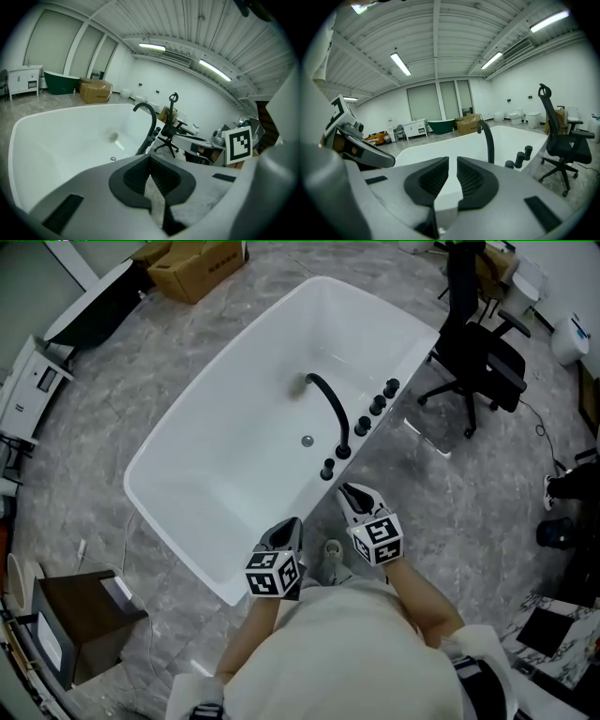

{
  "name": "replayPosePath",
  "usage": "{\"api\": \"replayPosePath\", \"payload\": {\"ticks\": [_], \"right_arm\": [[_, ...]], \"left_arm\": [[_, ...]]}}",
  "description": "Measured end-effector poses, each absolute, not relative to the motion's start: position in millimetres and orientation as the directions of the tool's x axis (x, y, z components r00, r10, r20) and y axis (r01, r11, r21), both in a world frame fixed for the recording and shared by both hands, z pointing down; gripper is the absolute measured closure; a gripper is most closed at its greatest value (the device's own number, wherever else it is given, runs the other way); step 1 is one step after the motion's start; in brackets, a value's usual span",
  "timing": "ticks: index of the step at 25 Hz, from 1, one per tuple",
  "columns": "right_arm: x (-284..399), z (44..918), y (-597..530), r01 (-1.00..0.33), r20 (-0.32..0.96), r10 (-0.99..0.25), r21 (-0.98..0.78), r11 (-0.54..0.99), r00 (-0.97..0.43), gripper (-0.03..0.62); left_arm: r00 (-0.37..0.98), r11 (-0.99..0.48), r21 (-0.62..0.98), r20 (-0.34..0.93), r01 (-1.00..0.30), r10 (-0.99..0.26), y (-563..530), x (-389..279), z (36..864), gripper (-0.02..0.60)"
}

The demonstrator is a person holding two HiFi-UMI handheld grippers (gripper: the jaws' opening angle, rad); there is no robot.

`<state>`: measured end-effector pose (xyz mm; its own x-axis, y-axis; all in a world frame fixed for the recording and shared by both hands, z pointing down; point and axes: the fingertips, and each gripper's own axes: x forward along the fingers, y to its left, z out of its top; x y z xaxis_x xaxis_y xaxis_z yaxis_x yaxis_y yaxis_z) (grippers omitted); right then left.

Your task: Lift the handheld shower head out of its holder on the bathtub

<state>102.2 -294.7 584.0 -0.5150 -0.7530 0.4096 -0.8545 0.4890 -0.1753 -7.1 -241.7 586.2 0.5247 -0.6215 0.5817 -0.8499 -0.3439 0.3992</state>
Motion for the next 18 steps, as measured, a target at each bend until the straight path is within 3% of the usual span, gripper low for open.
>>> {"api": "replayPosePath", "payload": {"ticks": [1, 3, 18], "right_arm": [[101.6, 592.2, -299.1, -0.851, 0.419, -0.743, -0.185, 0.492, -0.521, 0.536], [100.9, 609.7, -308.6, -0.844, 0.442, -0.722, -0.204, 0.496, -0.532, 0.425], [87.1, 734.0, -362.1, -0.796, 0.614, -0.573, -0.158, 0.585, -0.543, 0.407]], "left_arm": [[0.521, -0.337, 0.401, 0.586, -0.852, -0.621, -243.5, -6.3, 588.5, 0.561], [0.511, -0.321, 0.403, 0.595, -0.857, -0.620, -247.6, -5.3, 593.8, 0.561], [0.467, -0.253, 0.400, 0.650, -0.881, -0.599, -265.9, 5.0, 626.6, 0.561]]}}
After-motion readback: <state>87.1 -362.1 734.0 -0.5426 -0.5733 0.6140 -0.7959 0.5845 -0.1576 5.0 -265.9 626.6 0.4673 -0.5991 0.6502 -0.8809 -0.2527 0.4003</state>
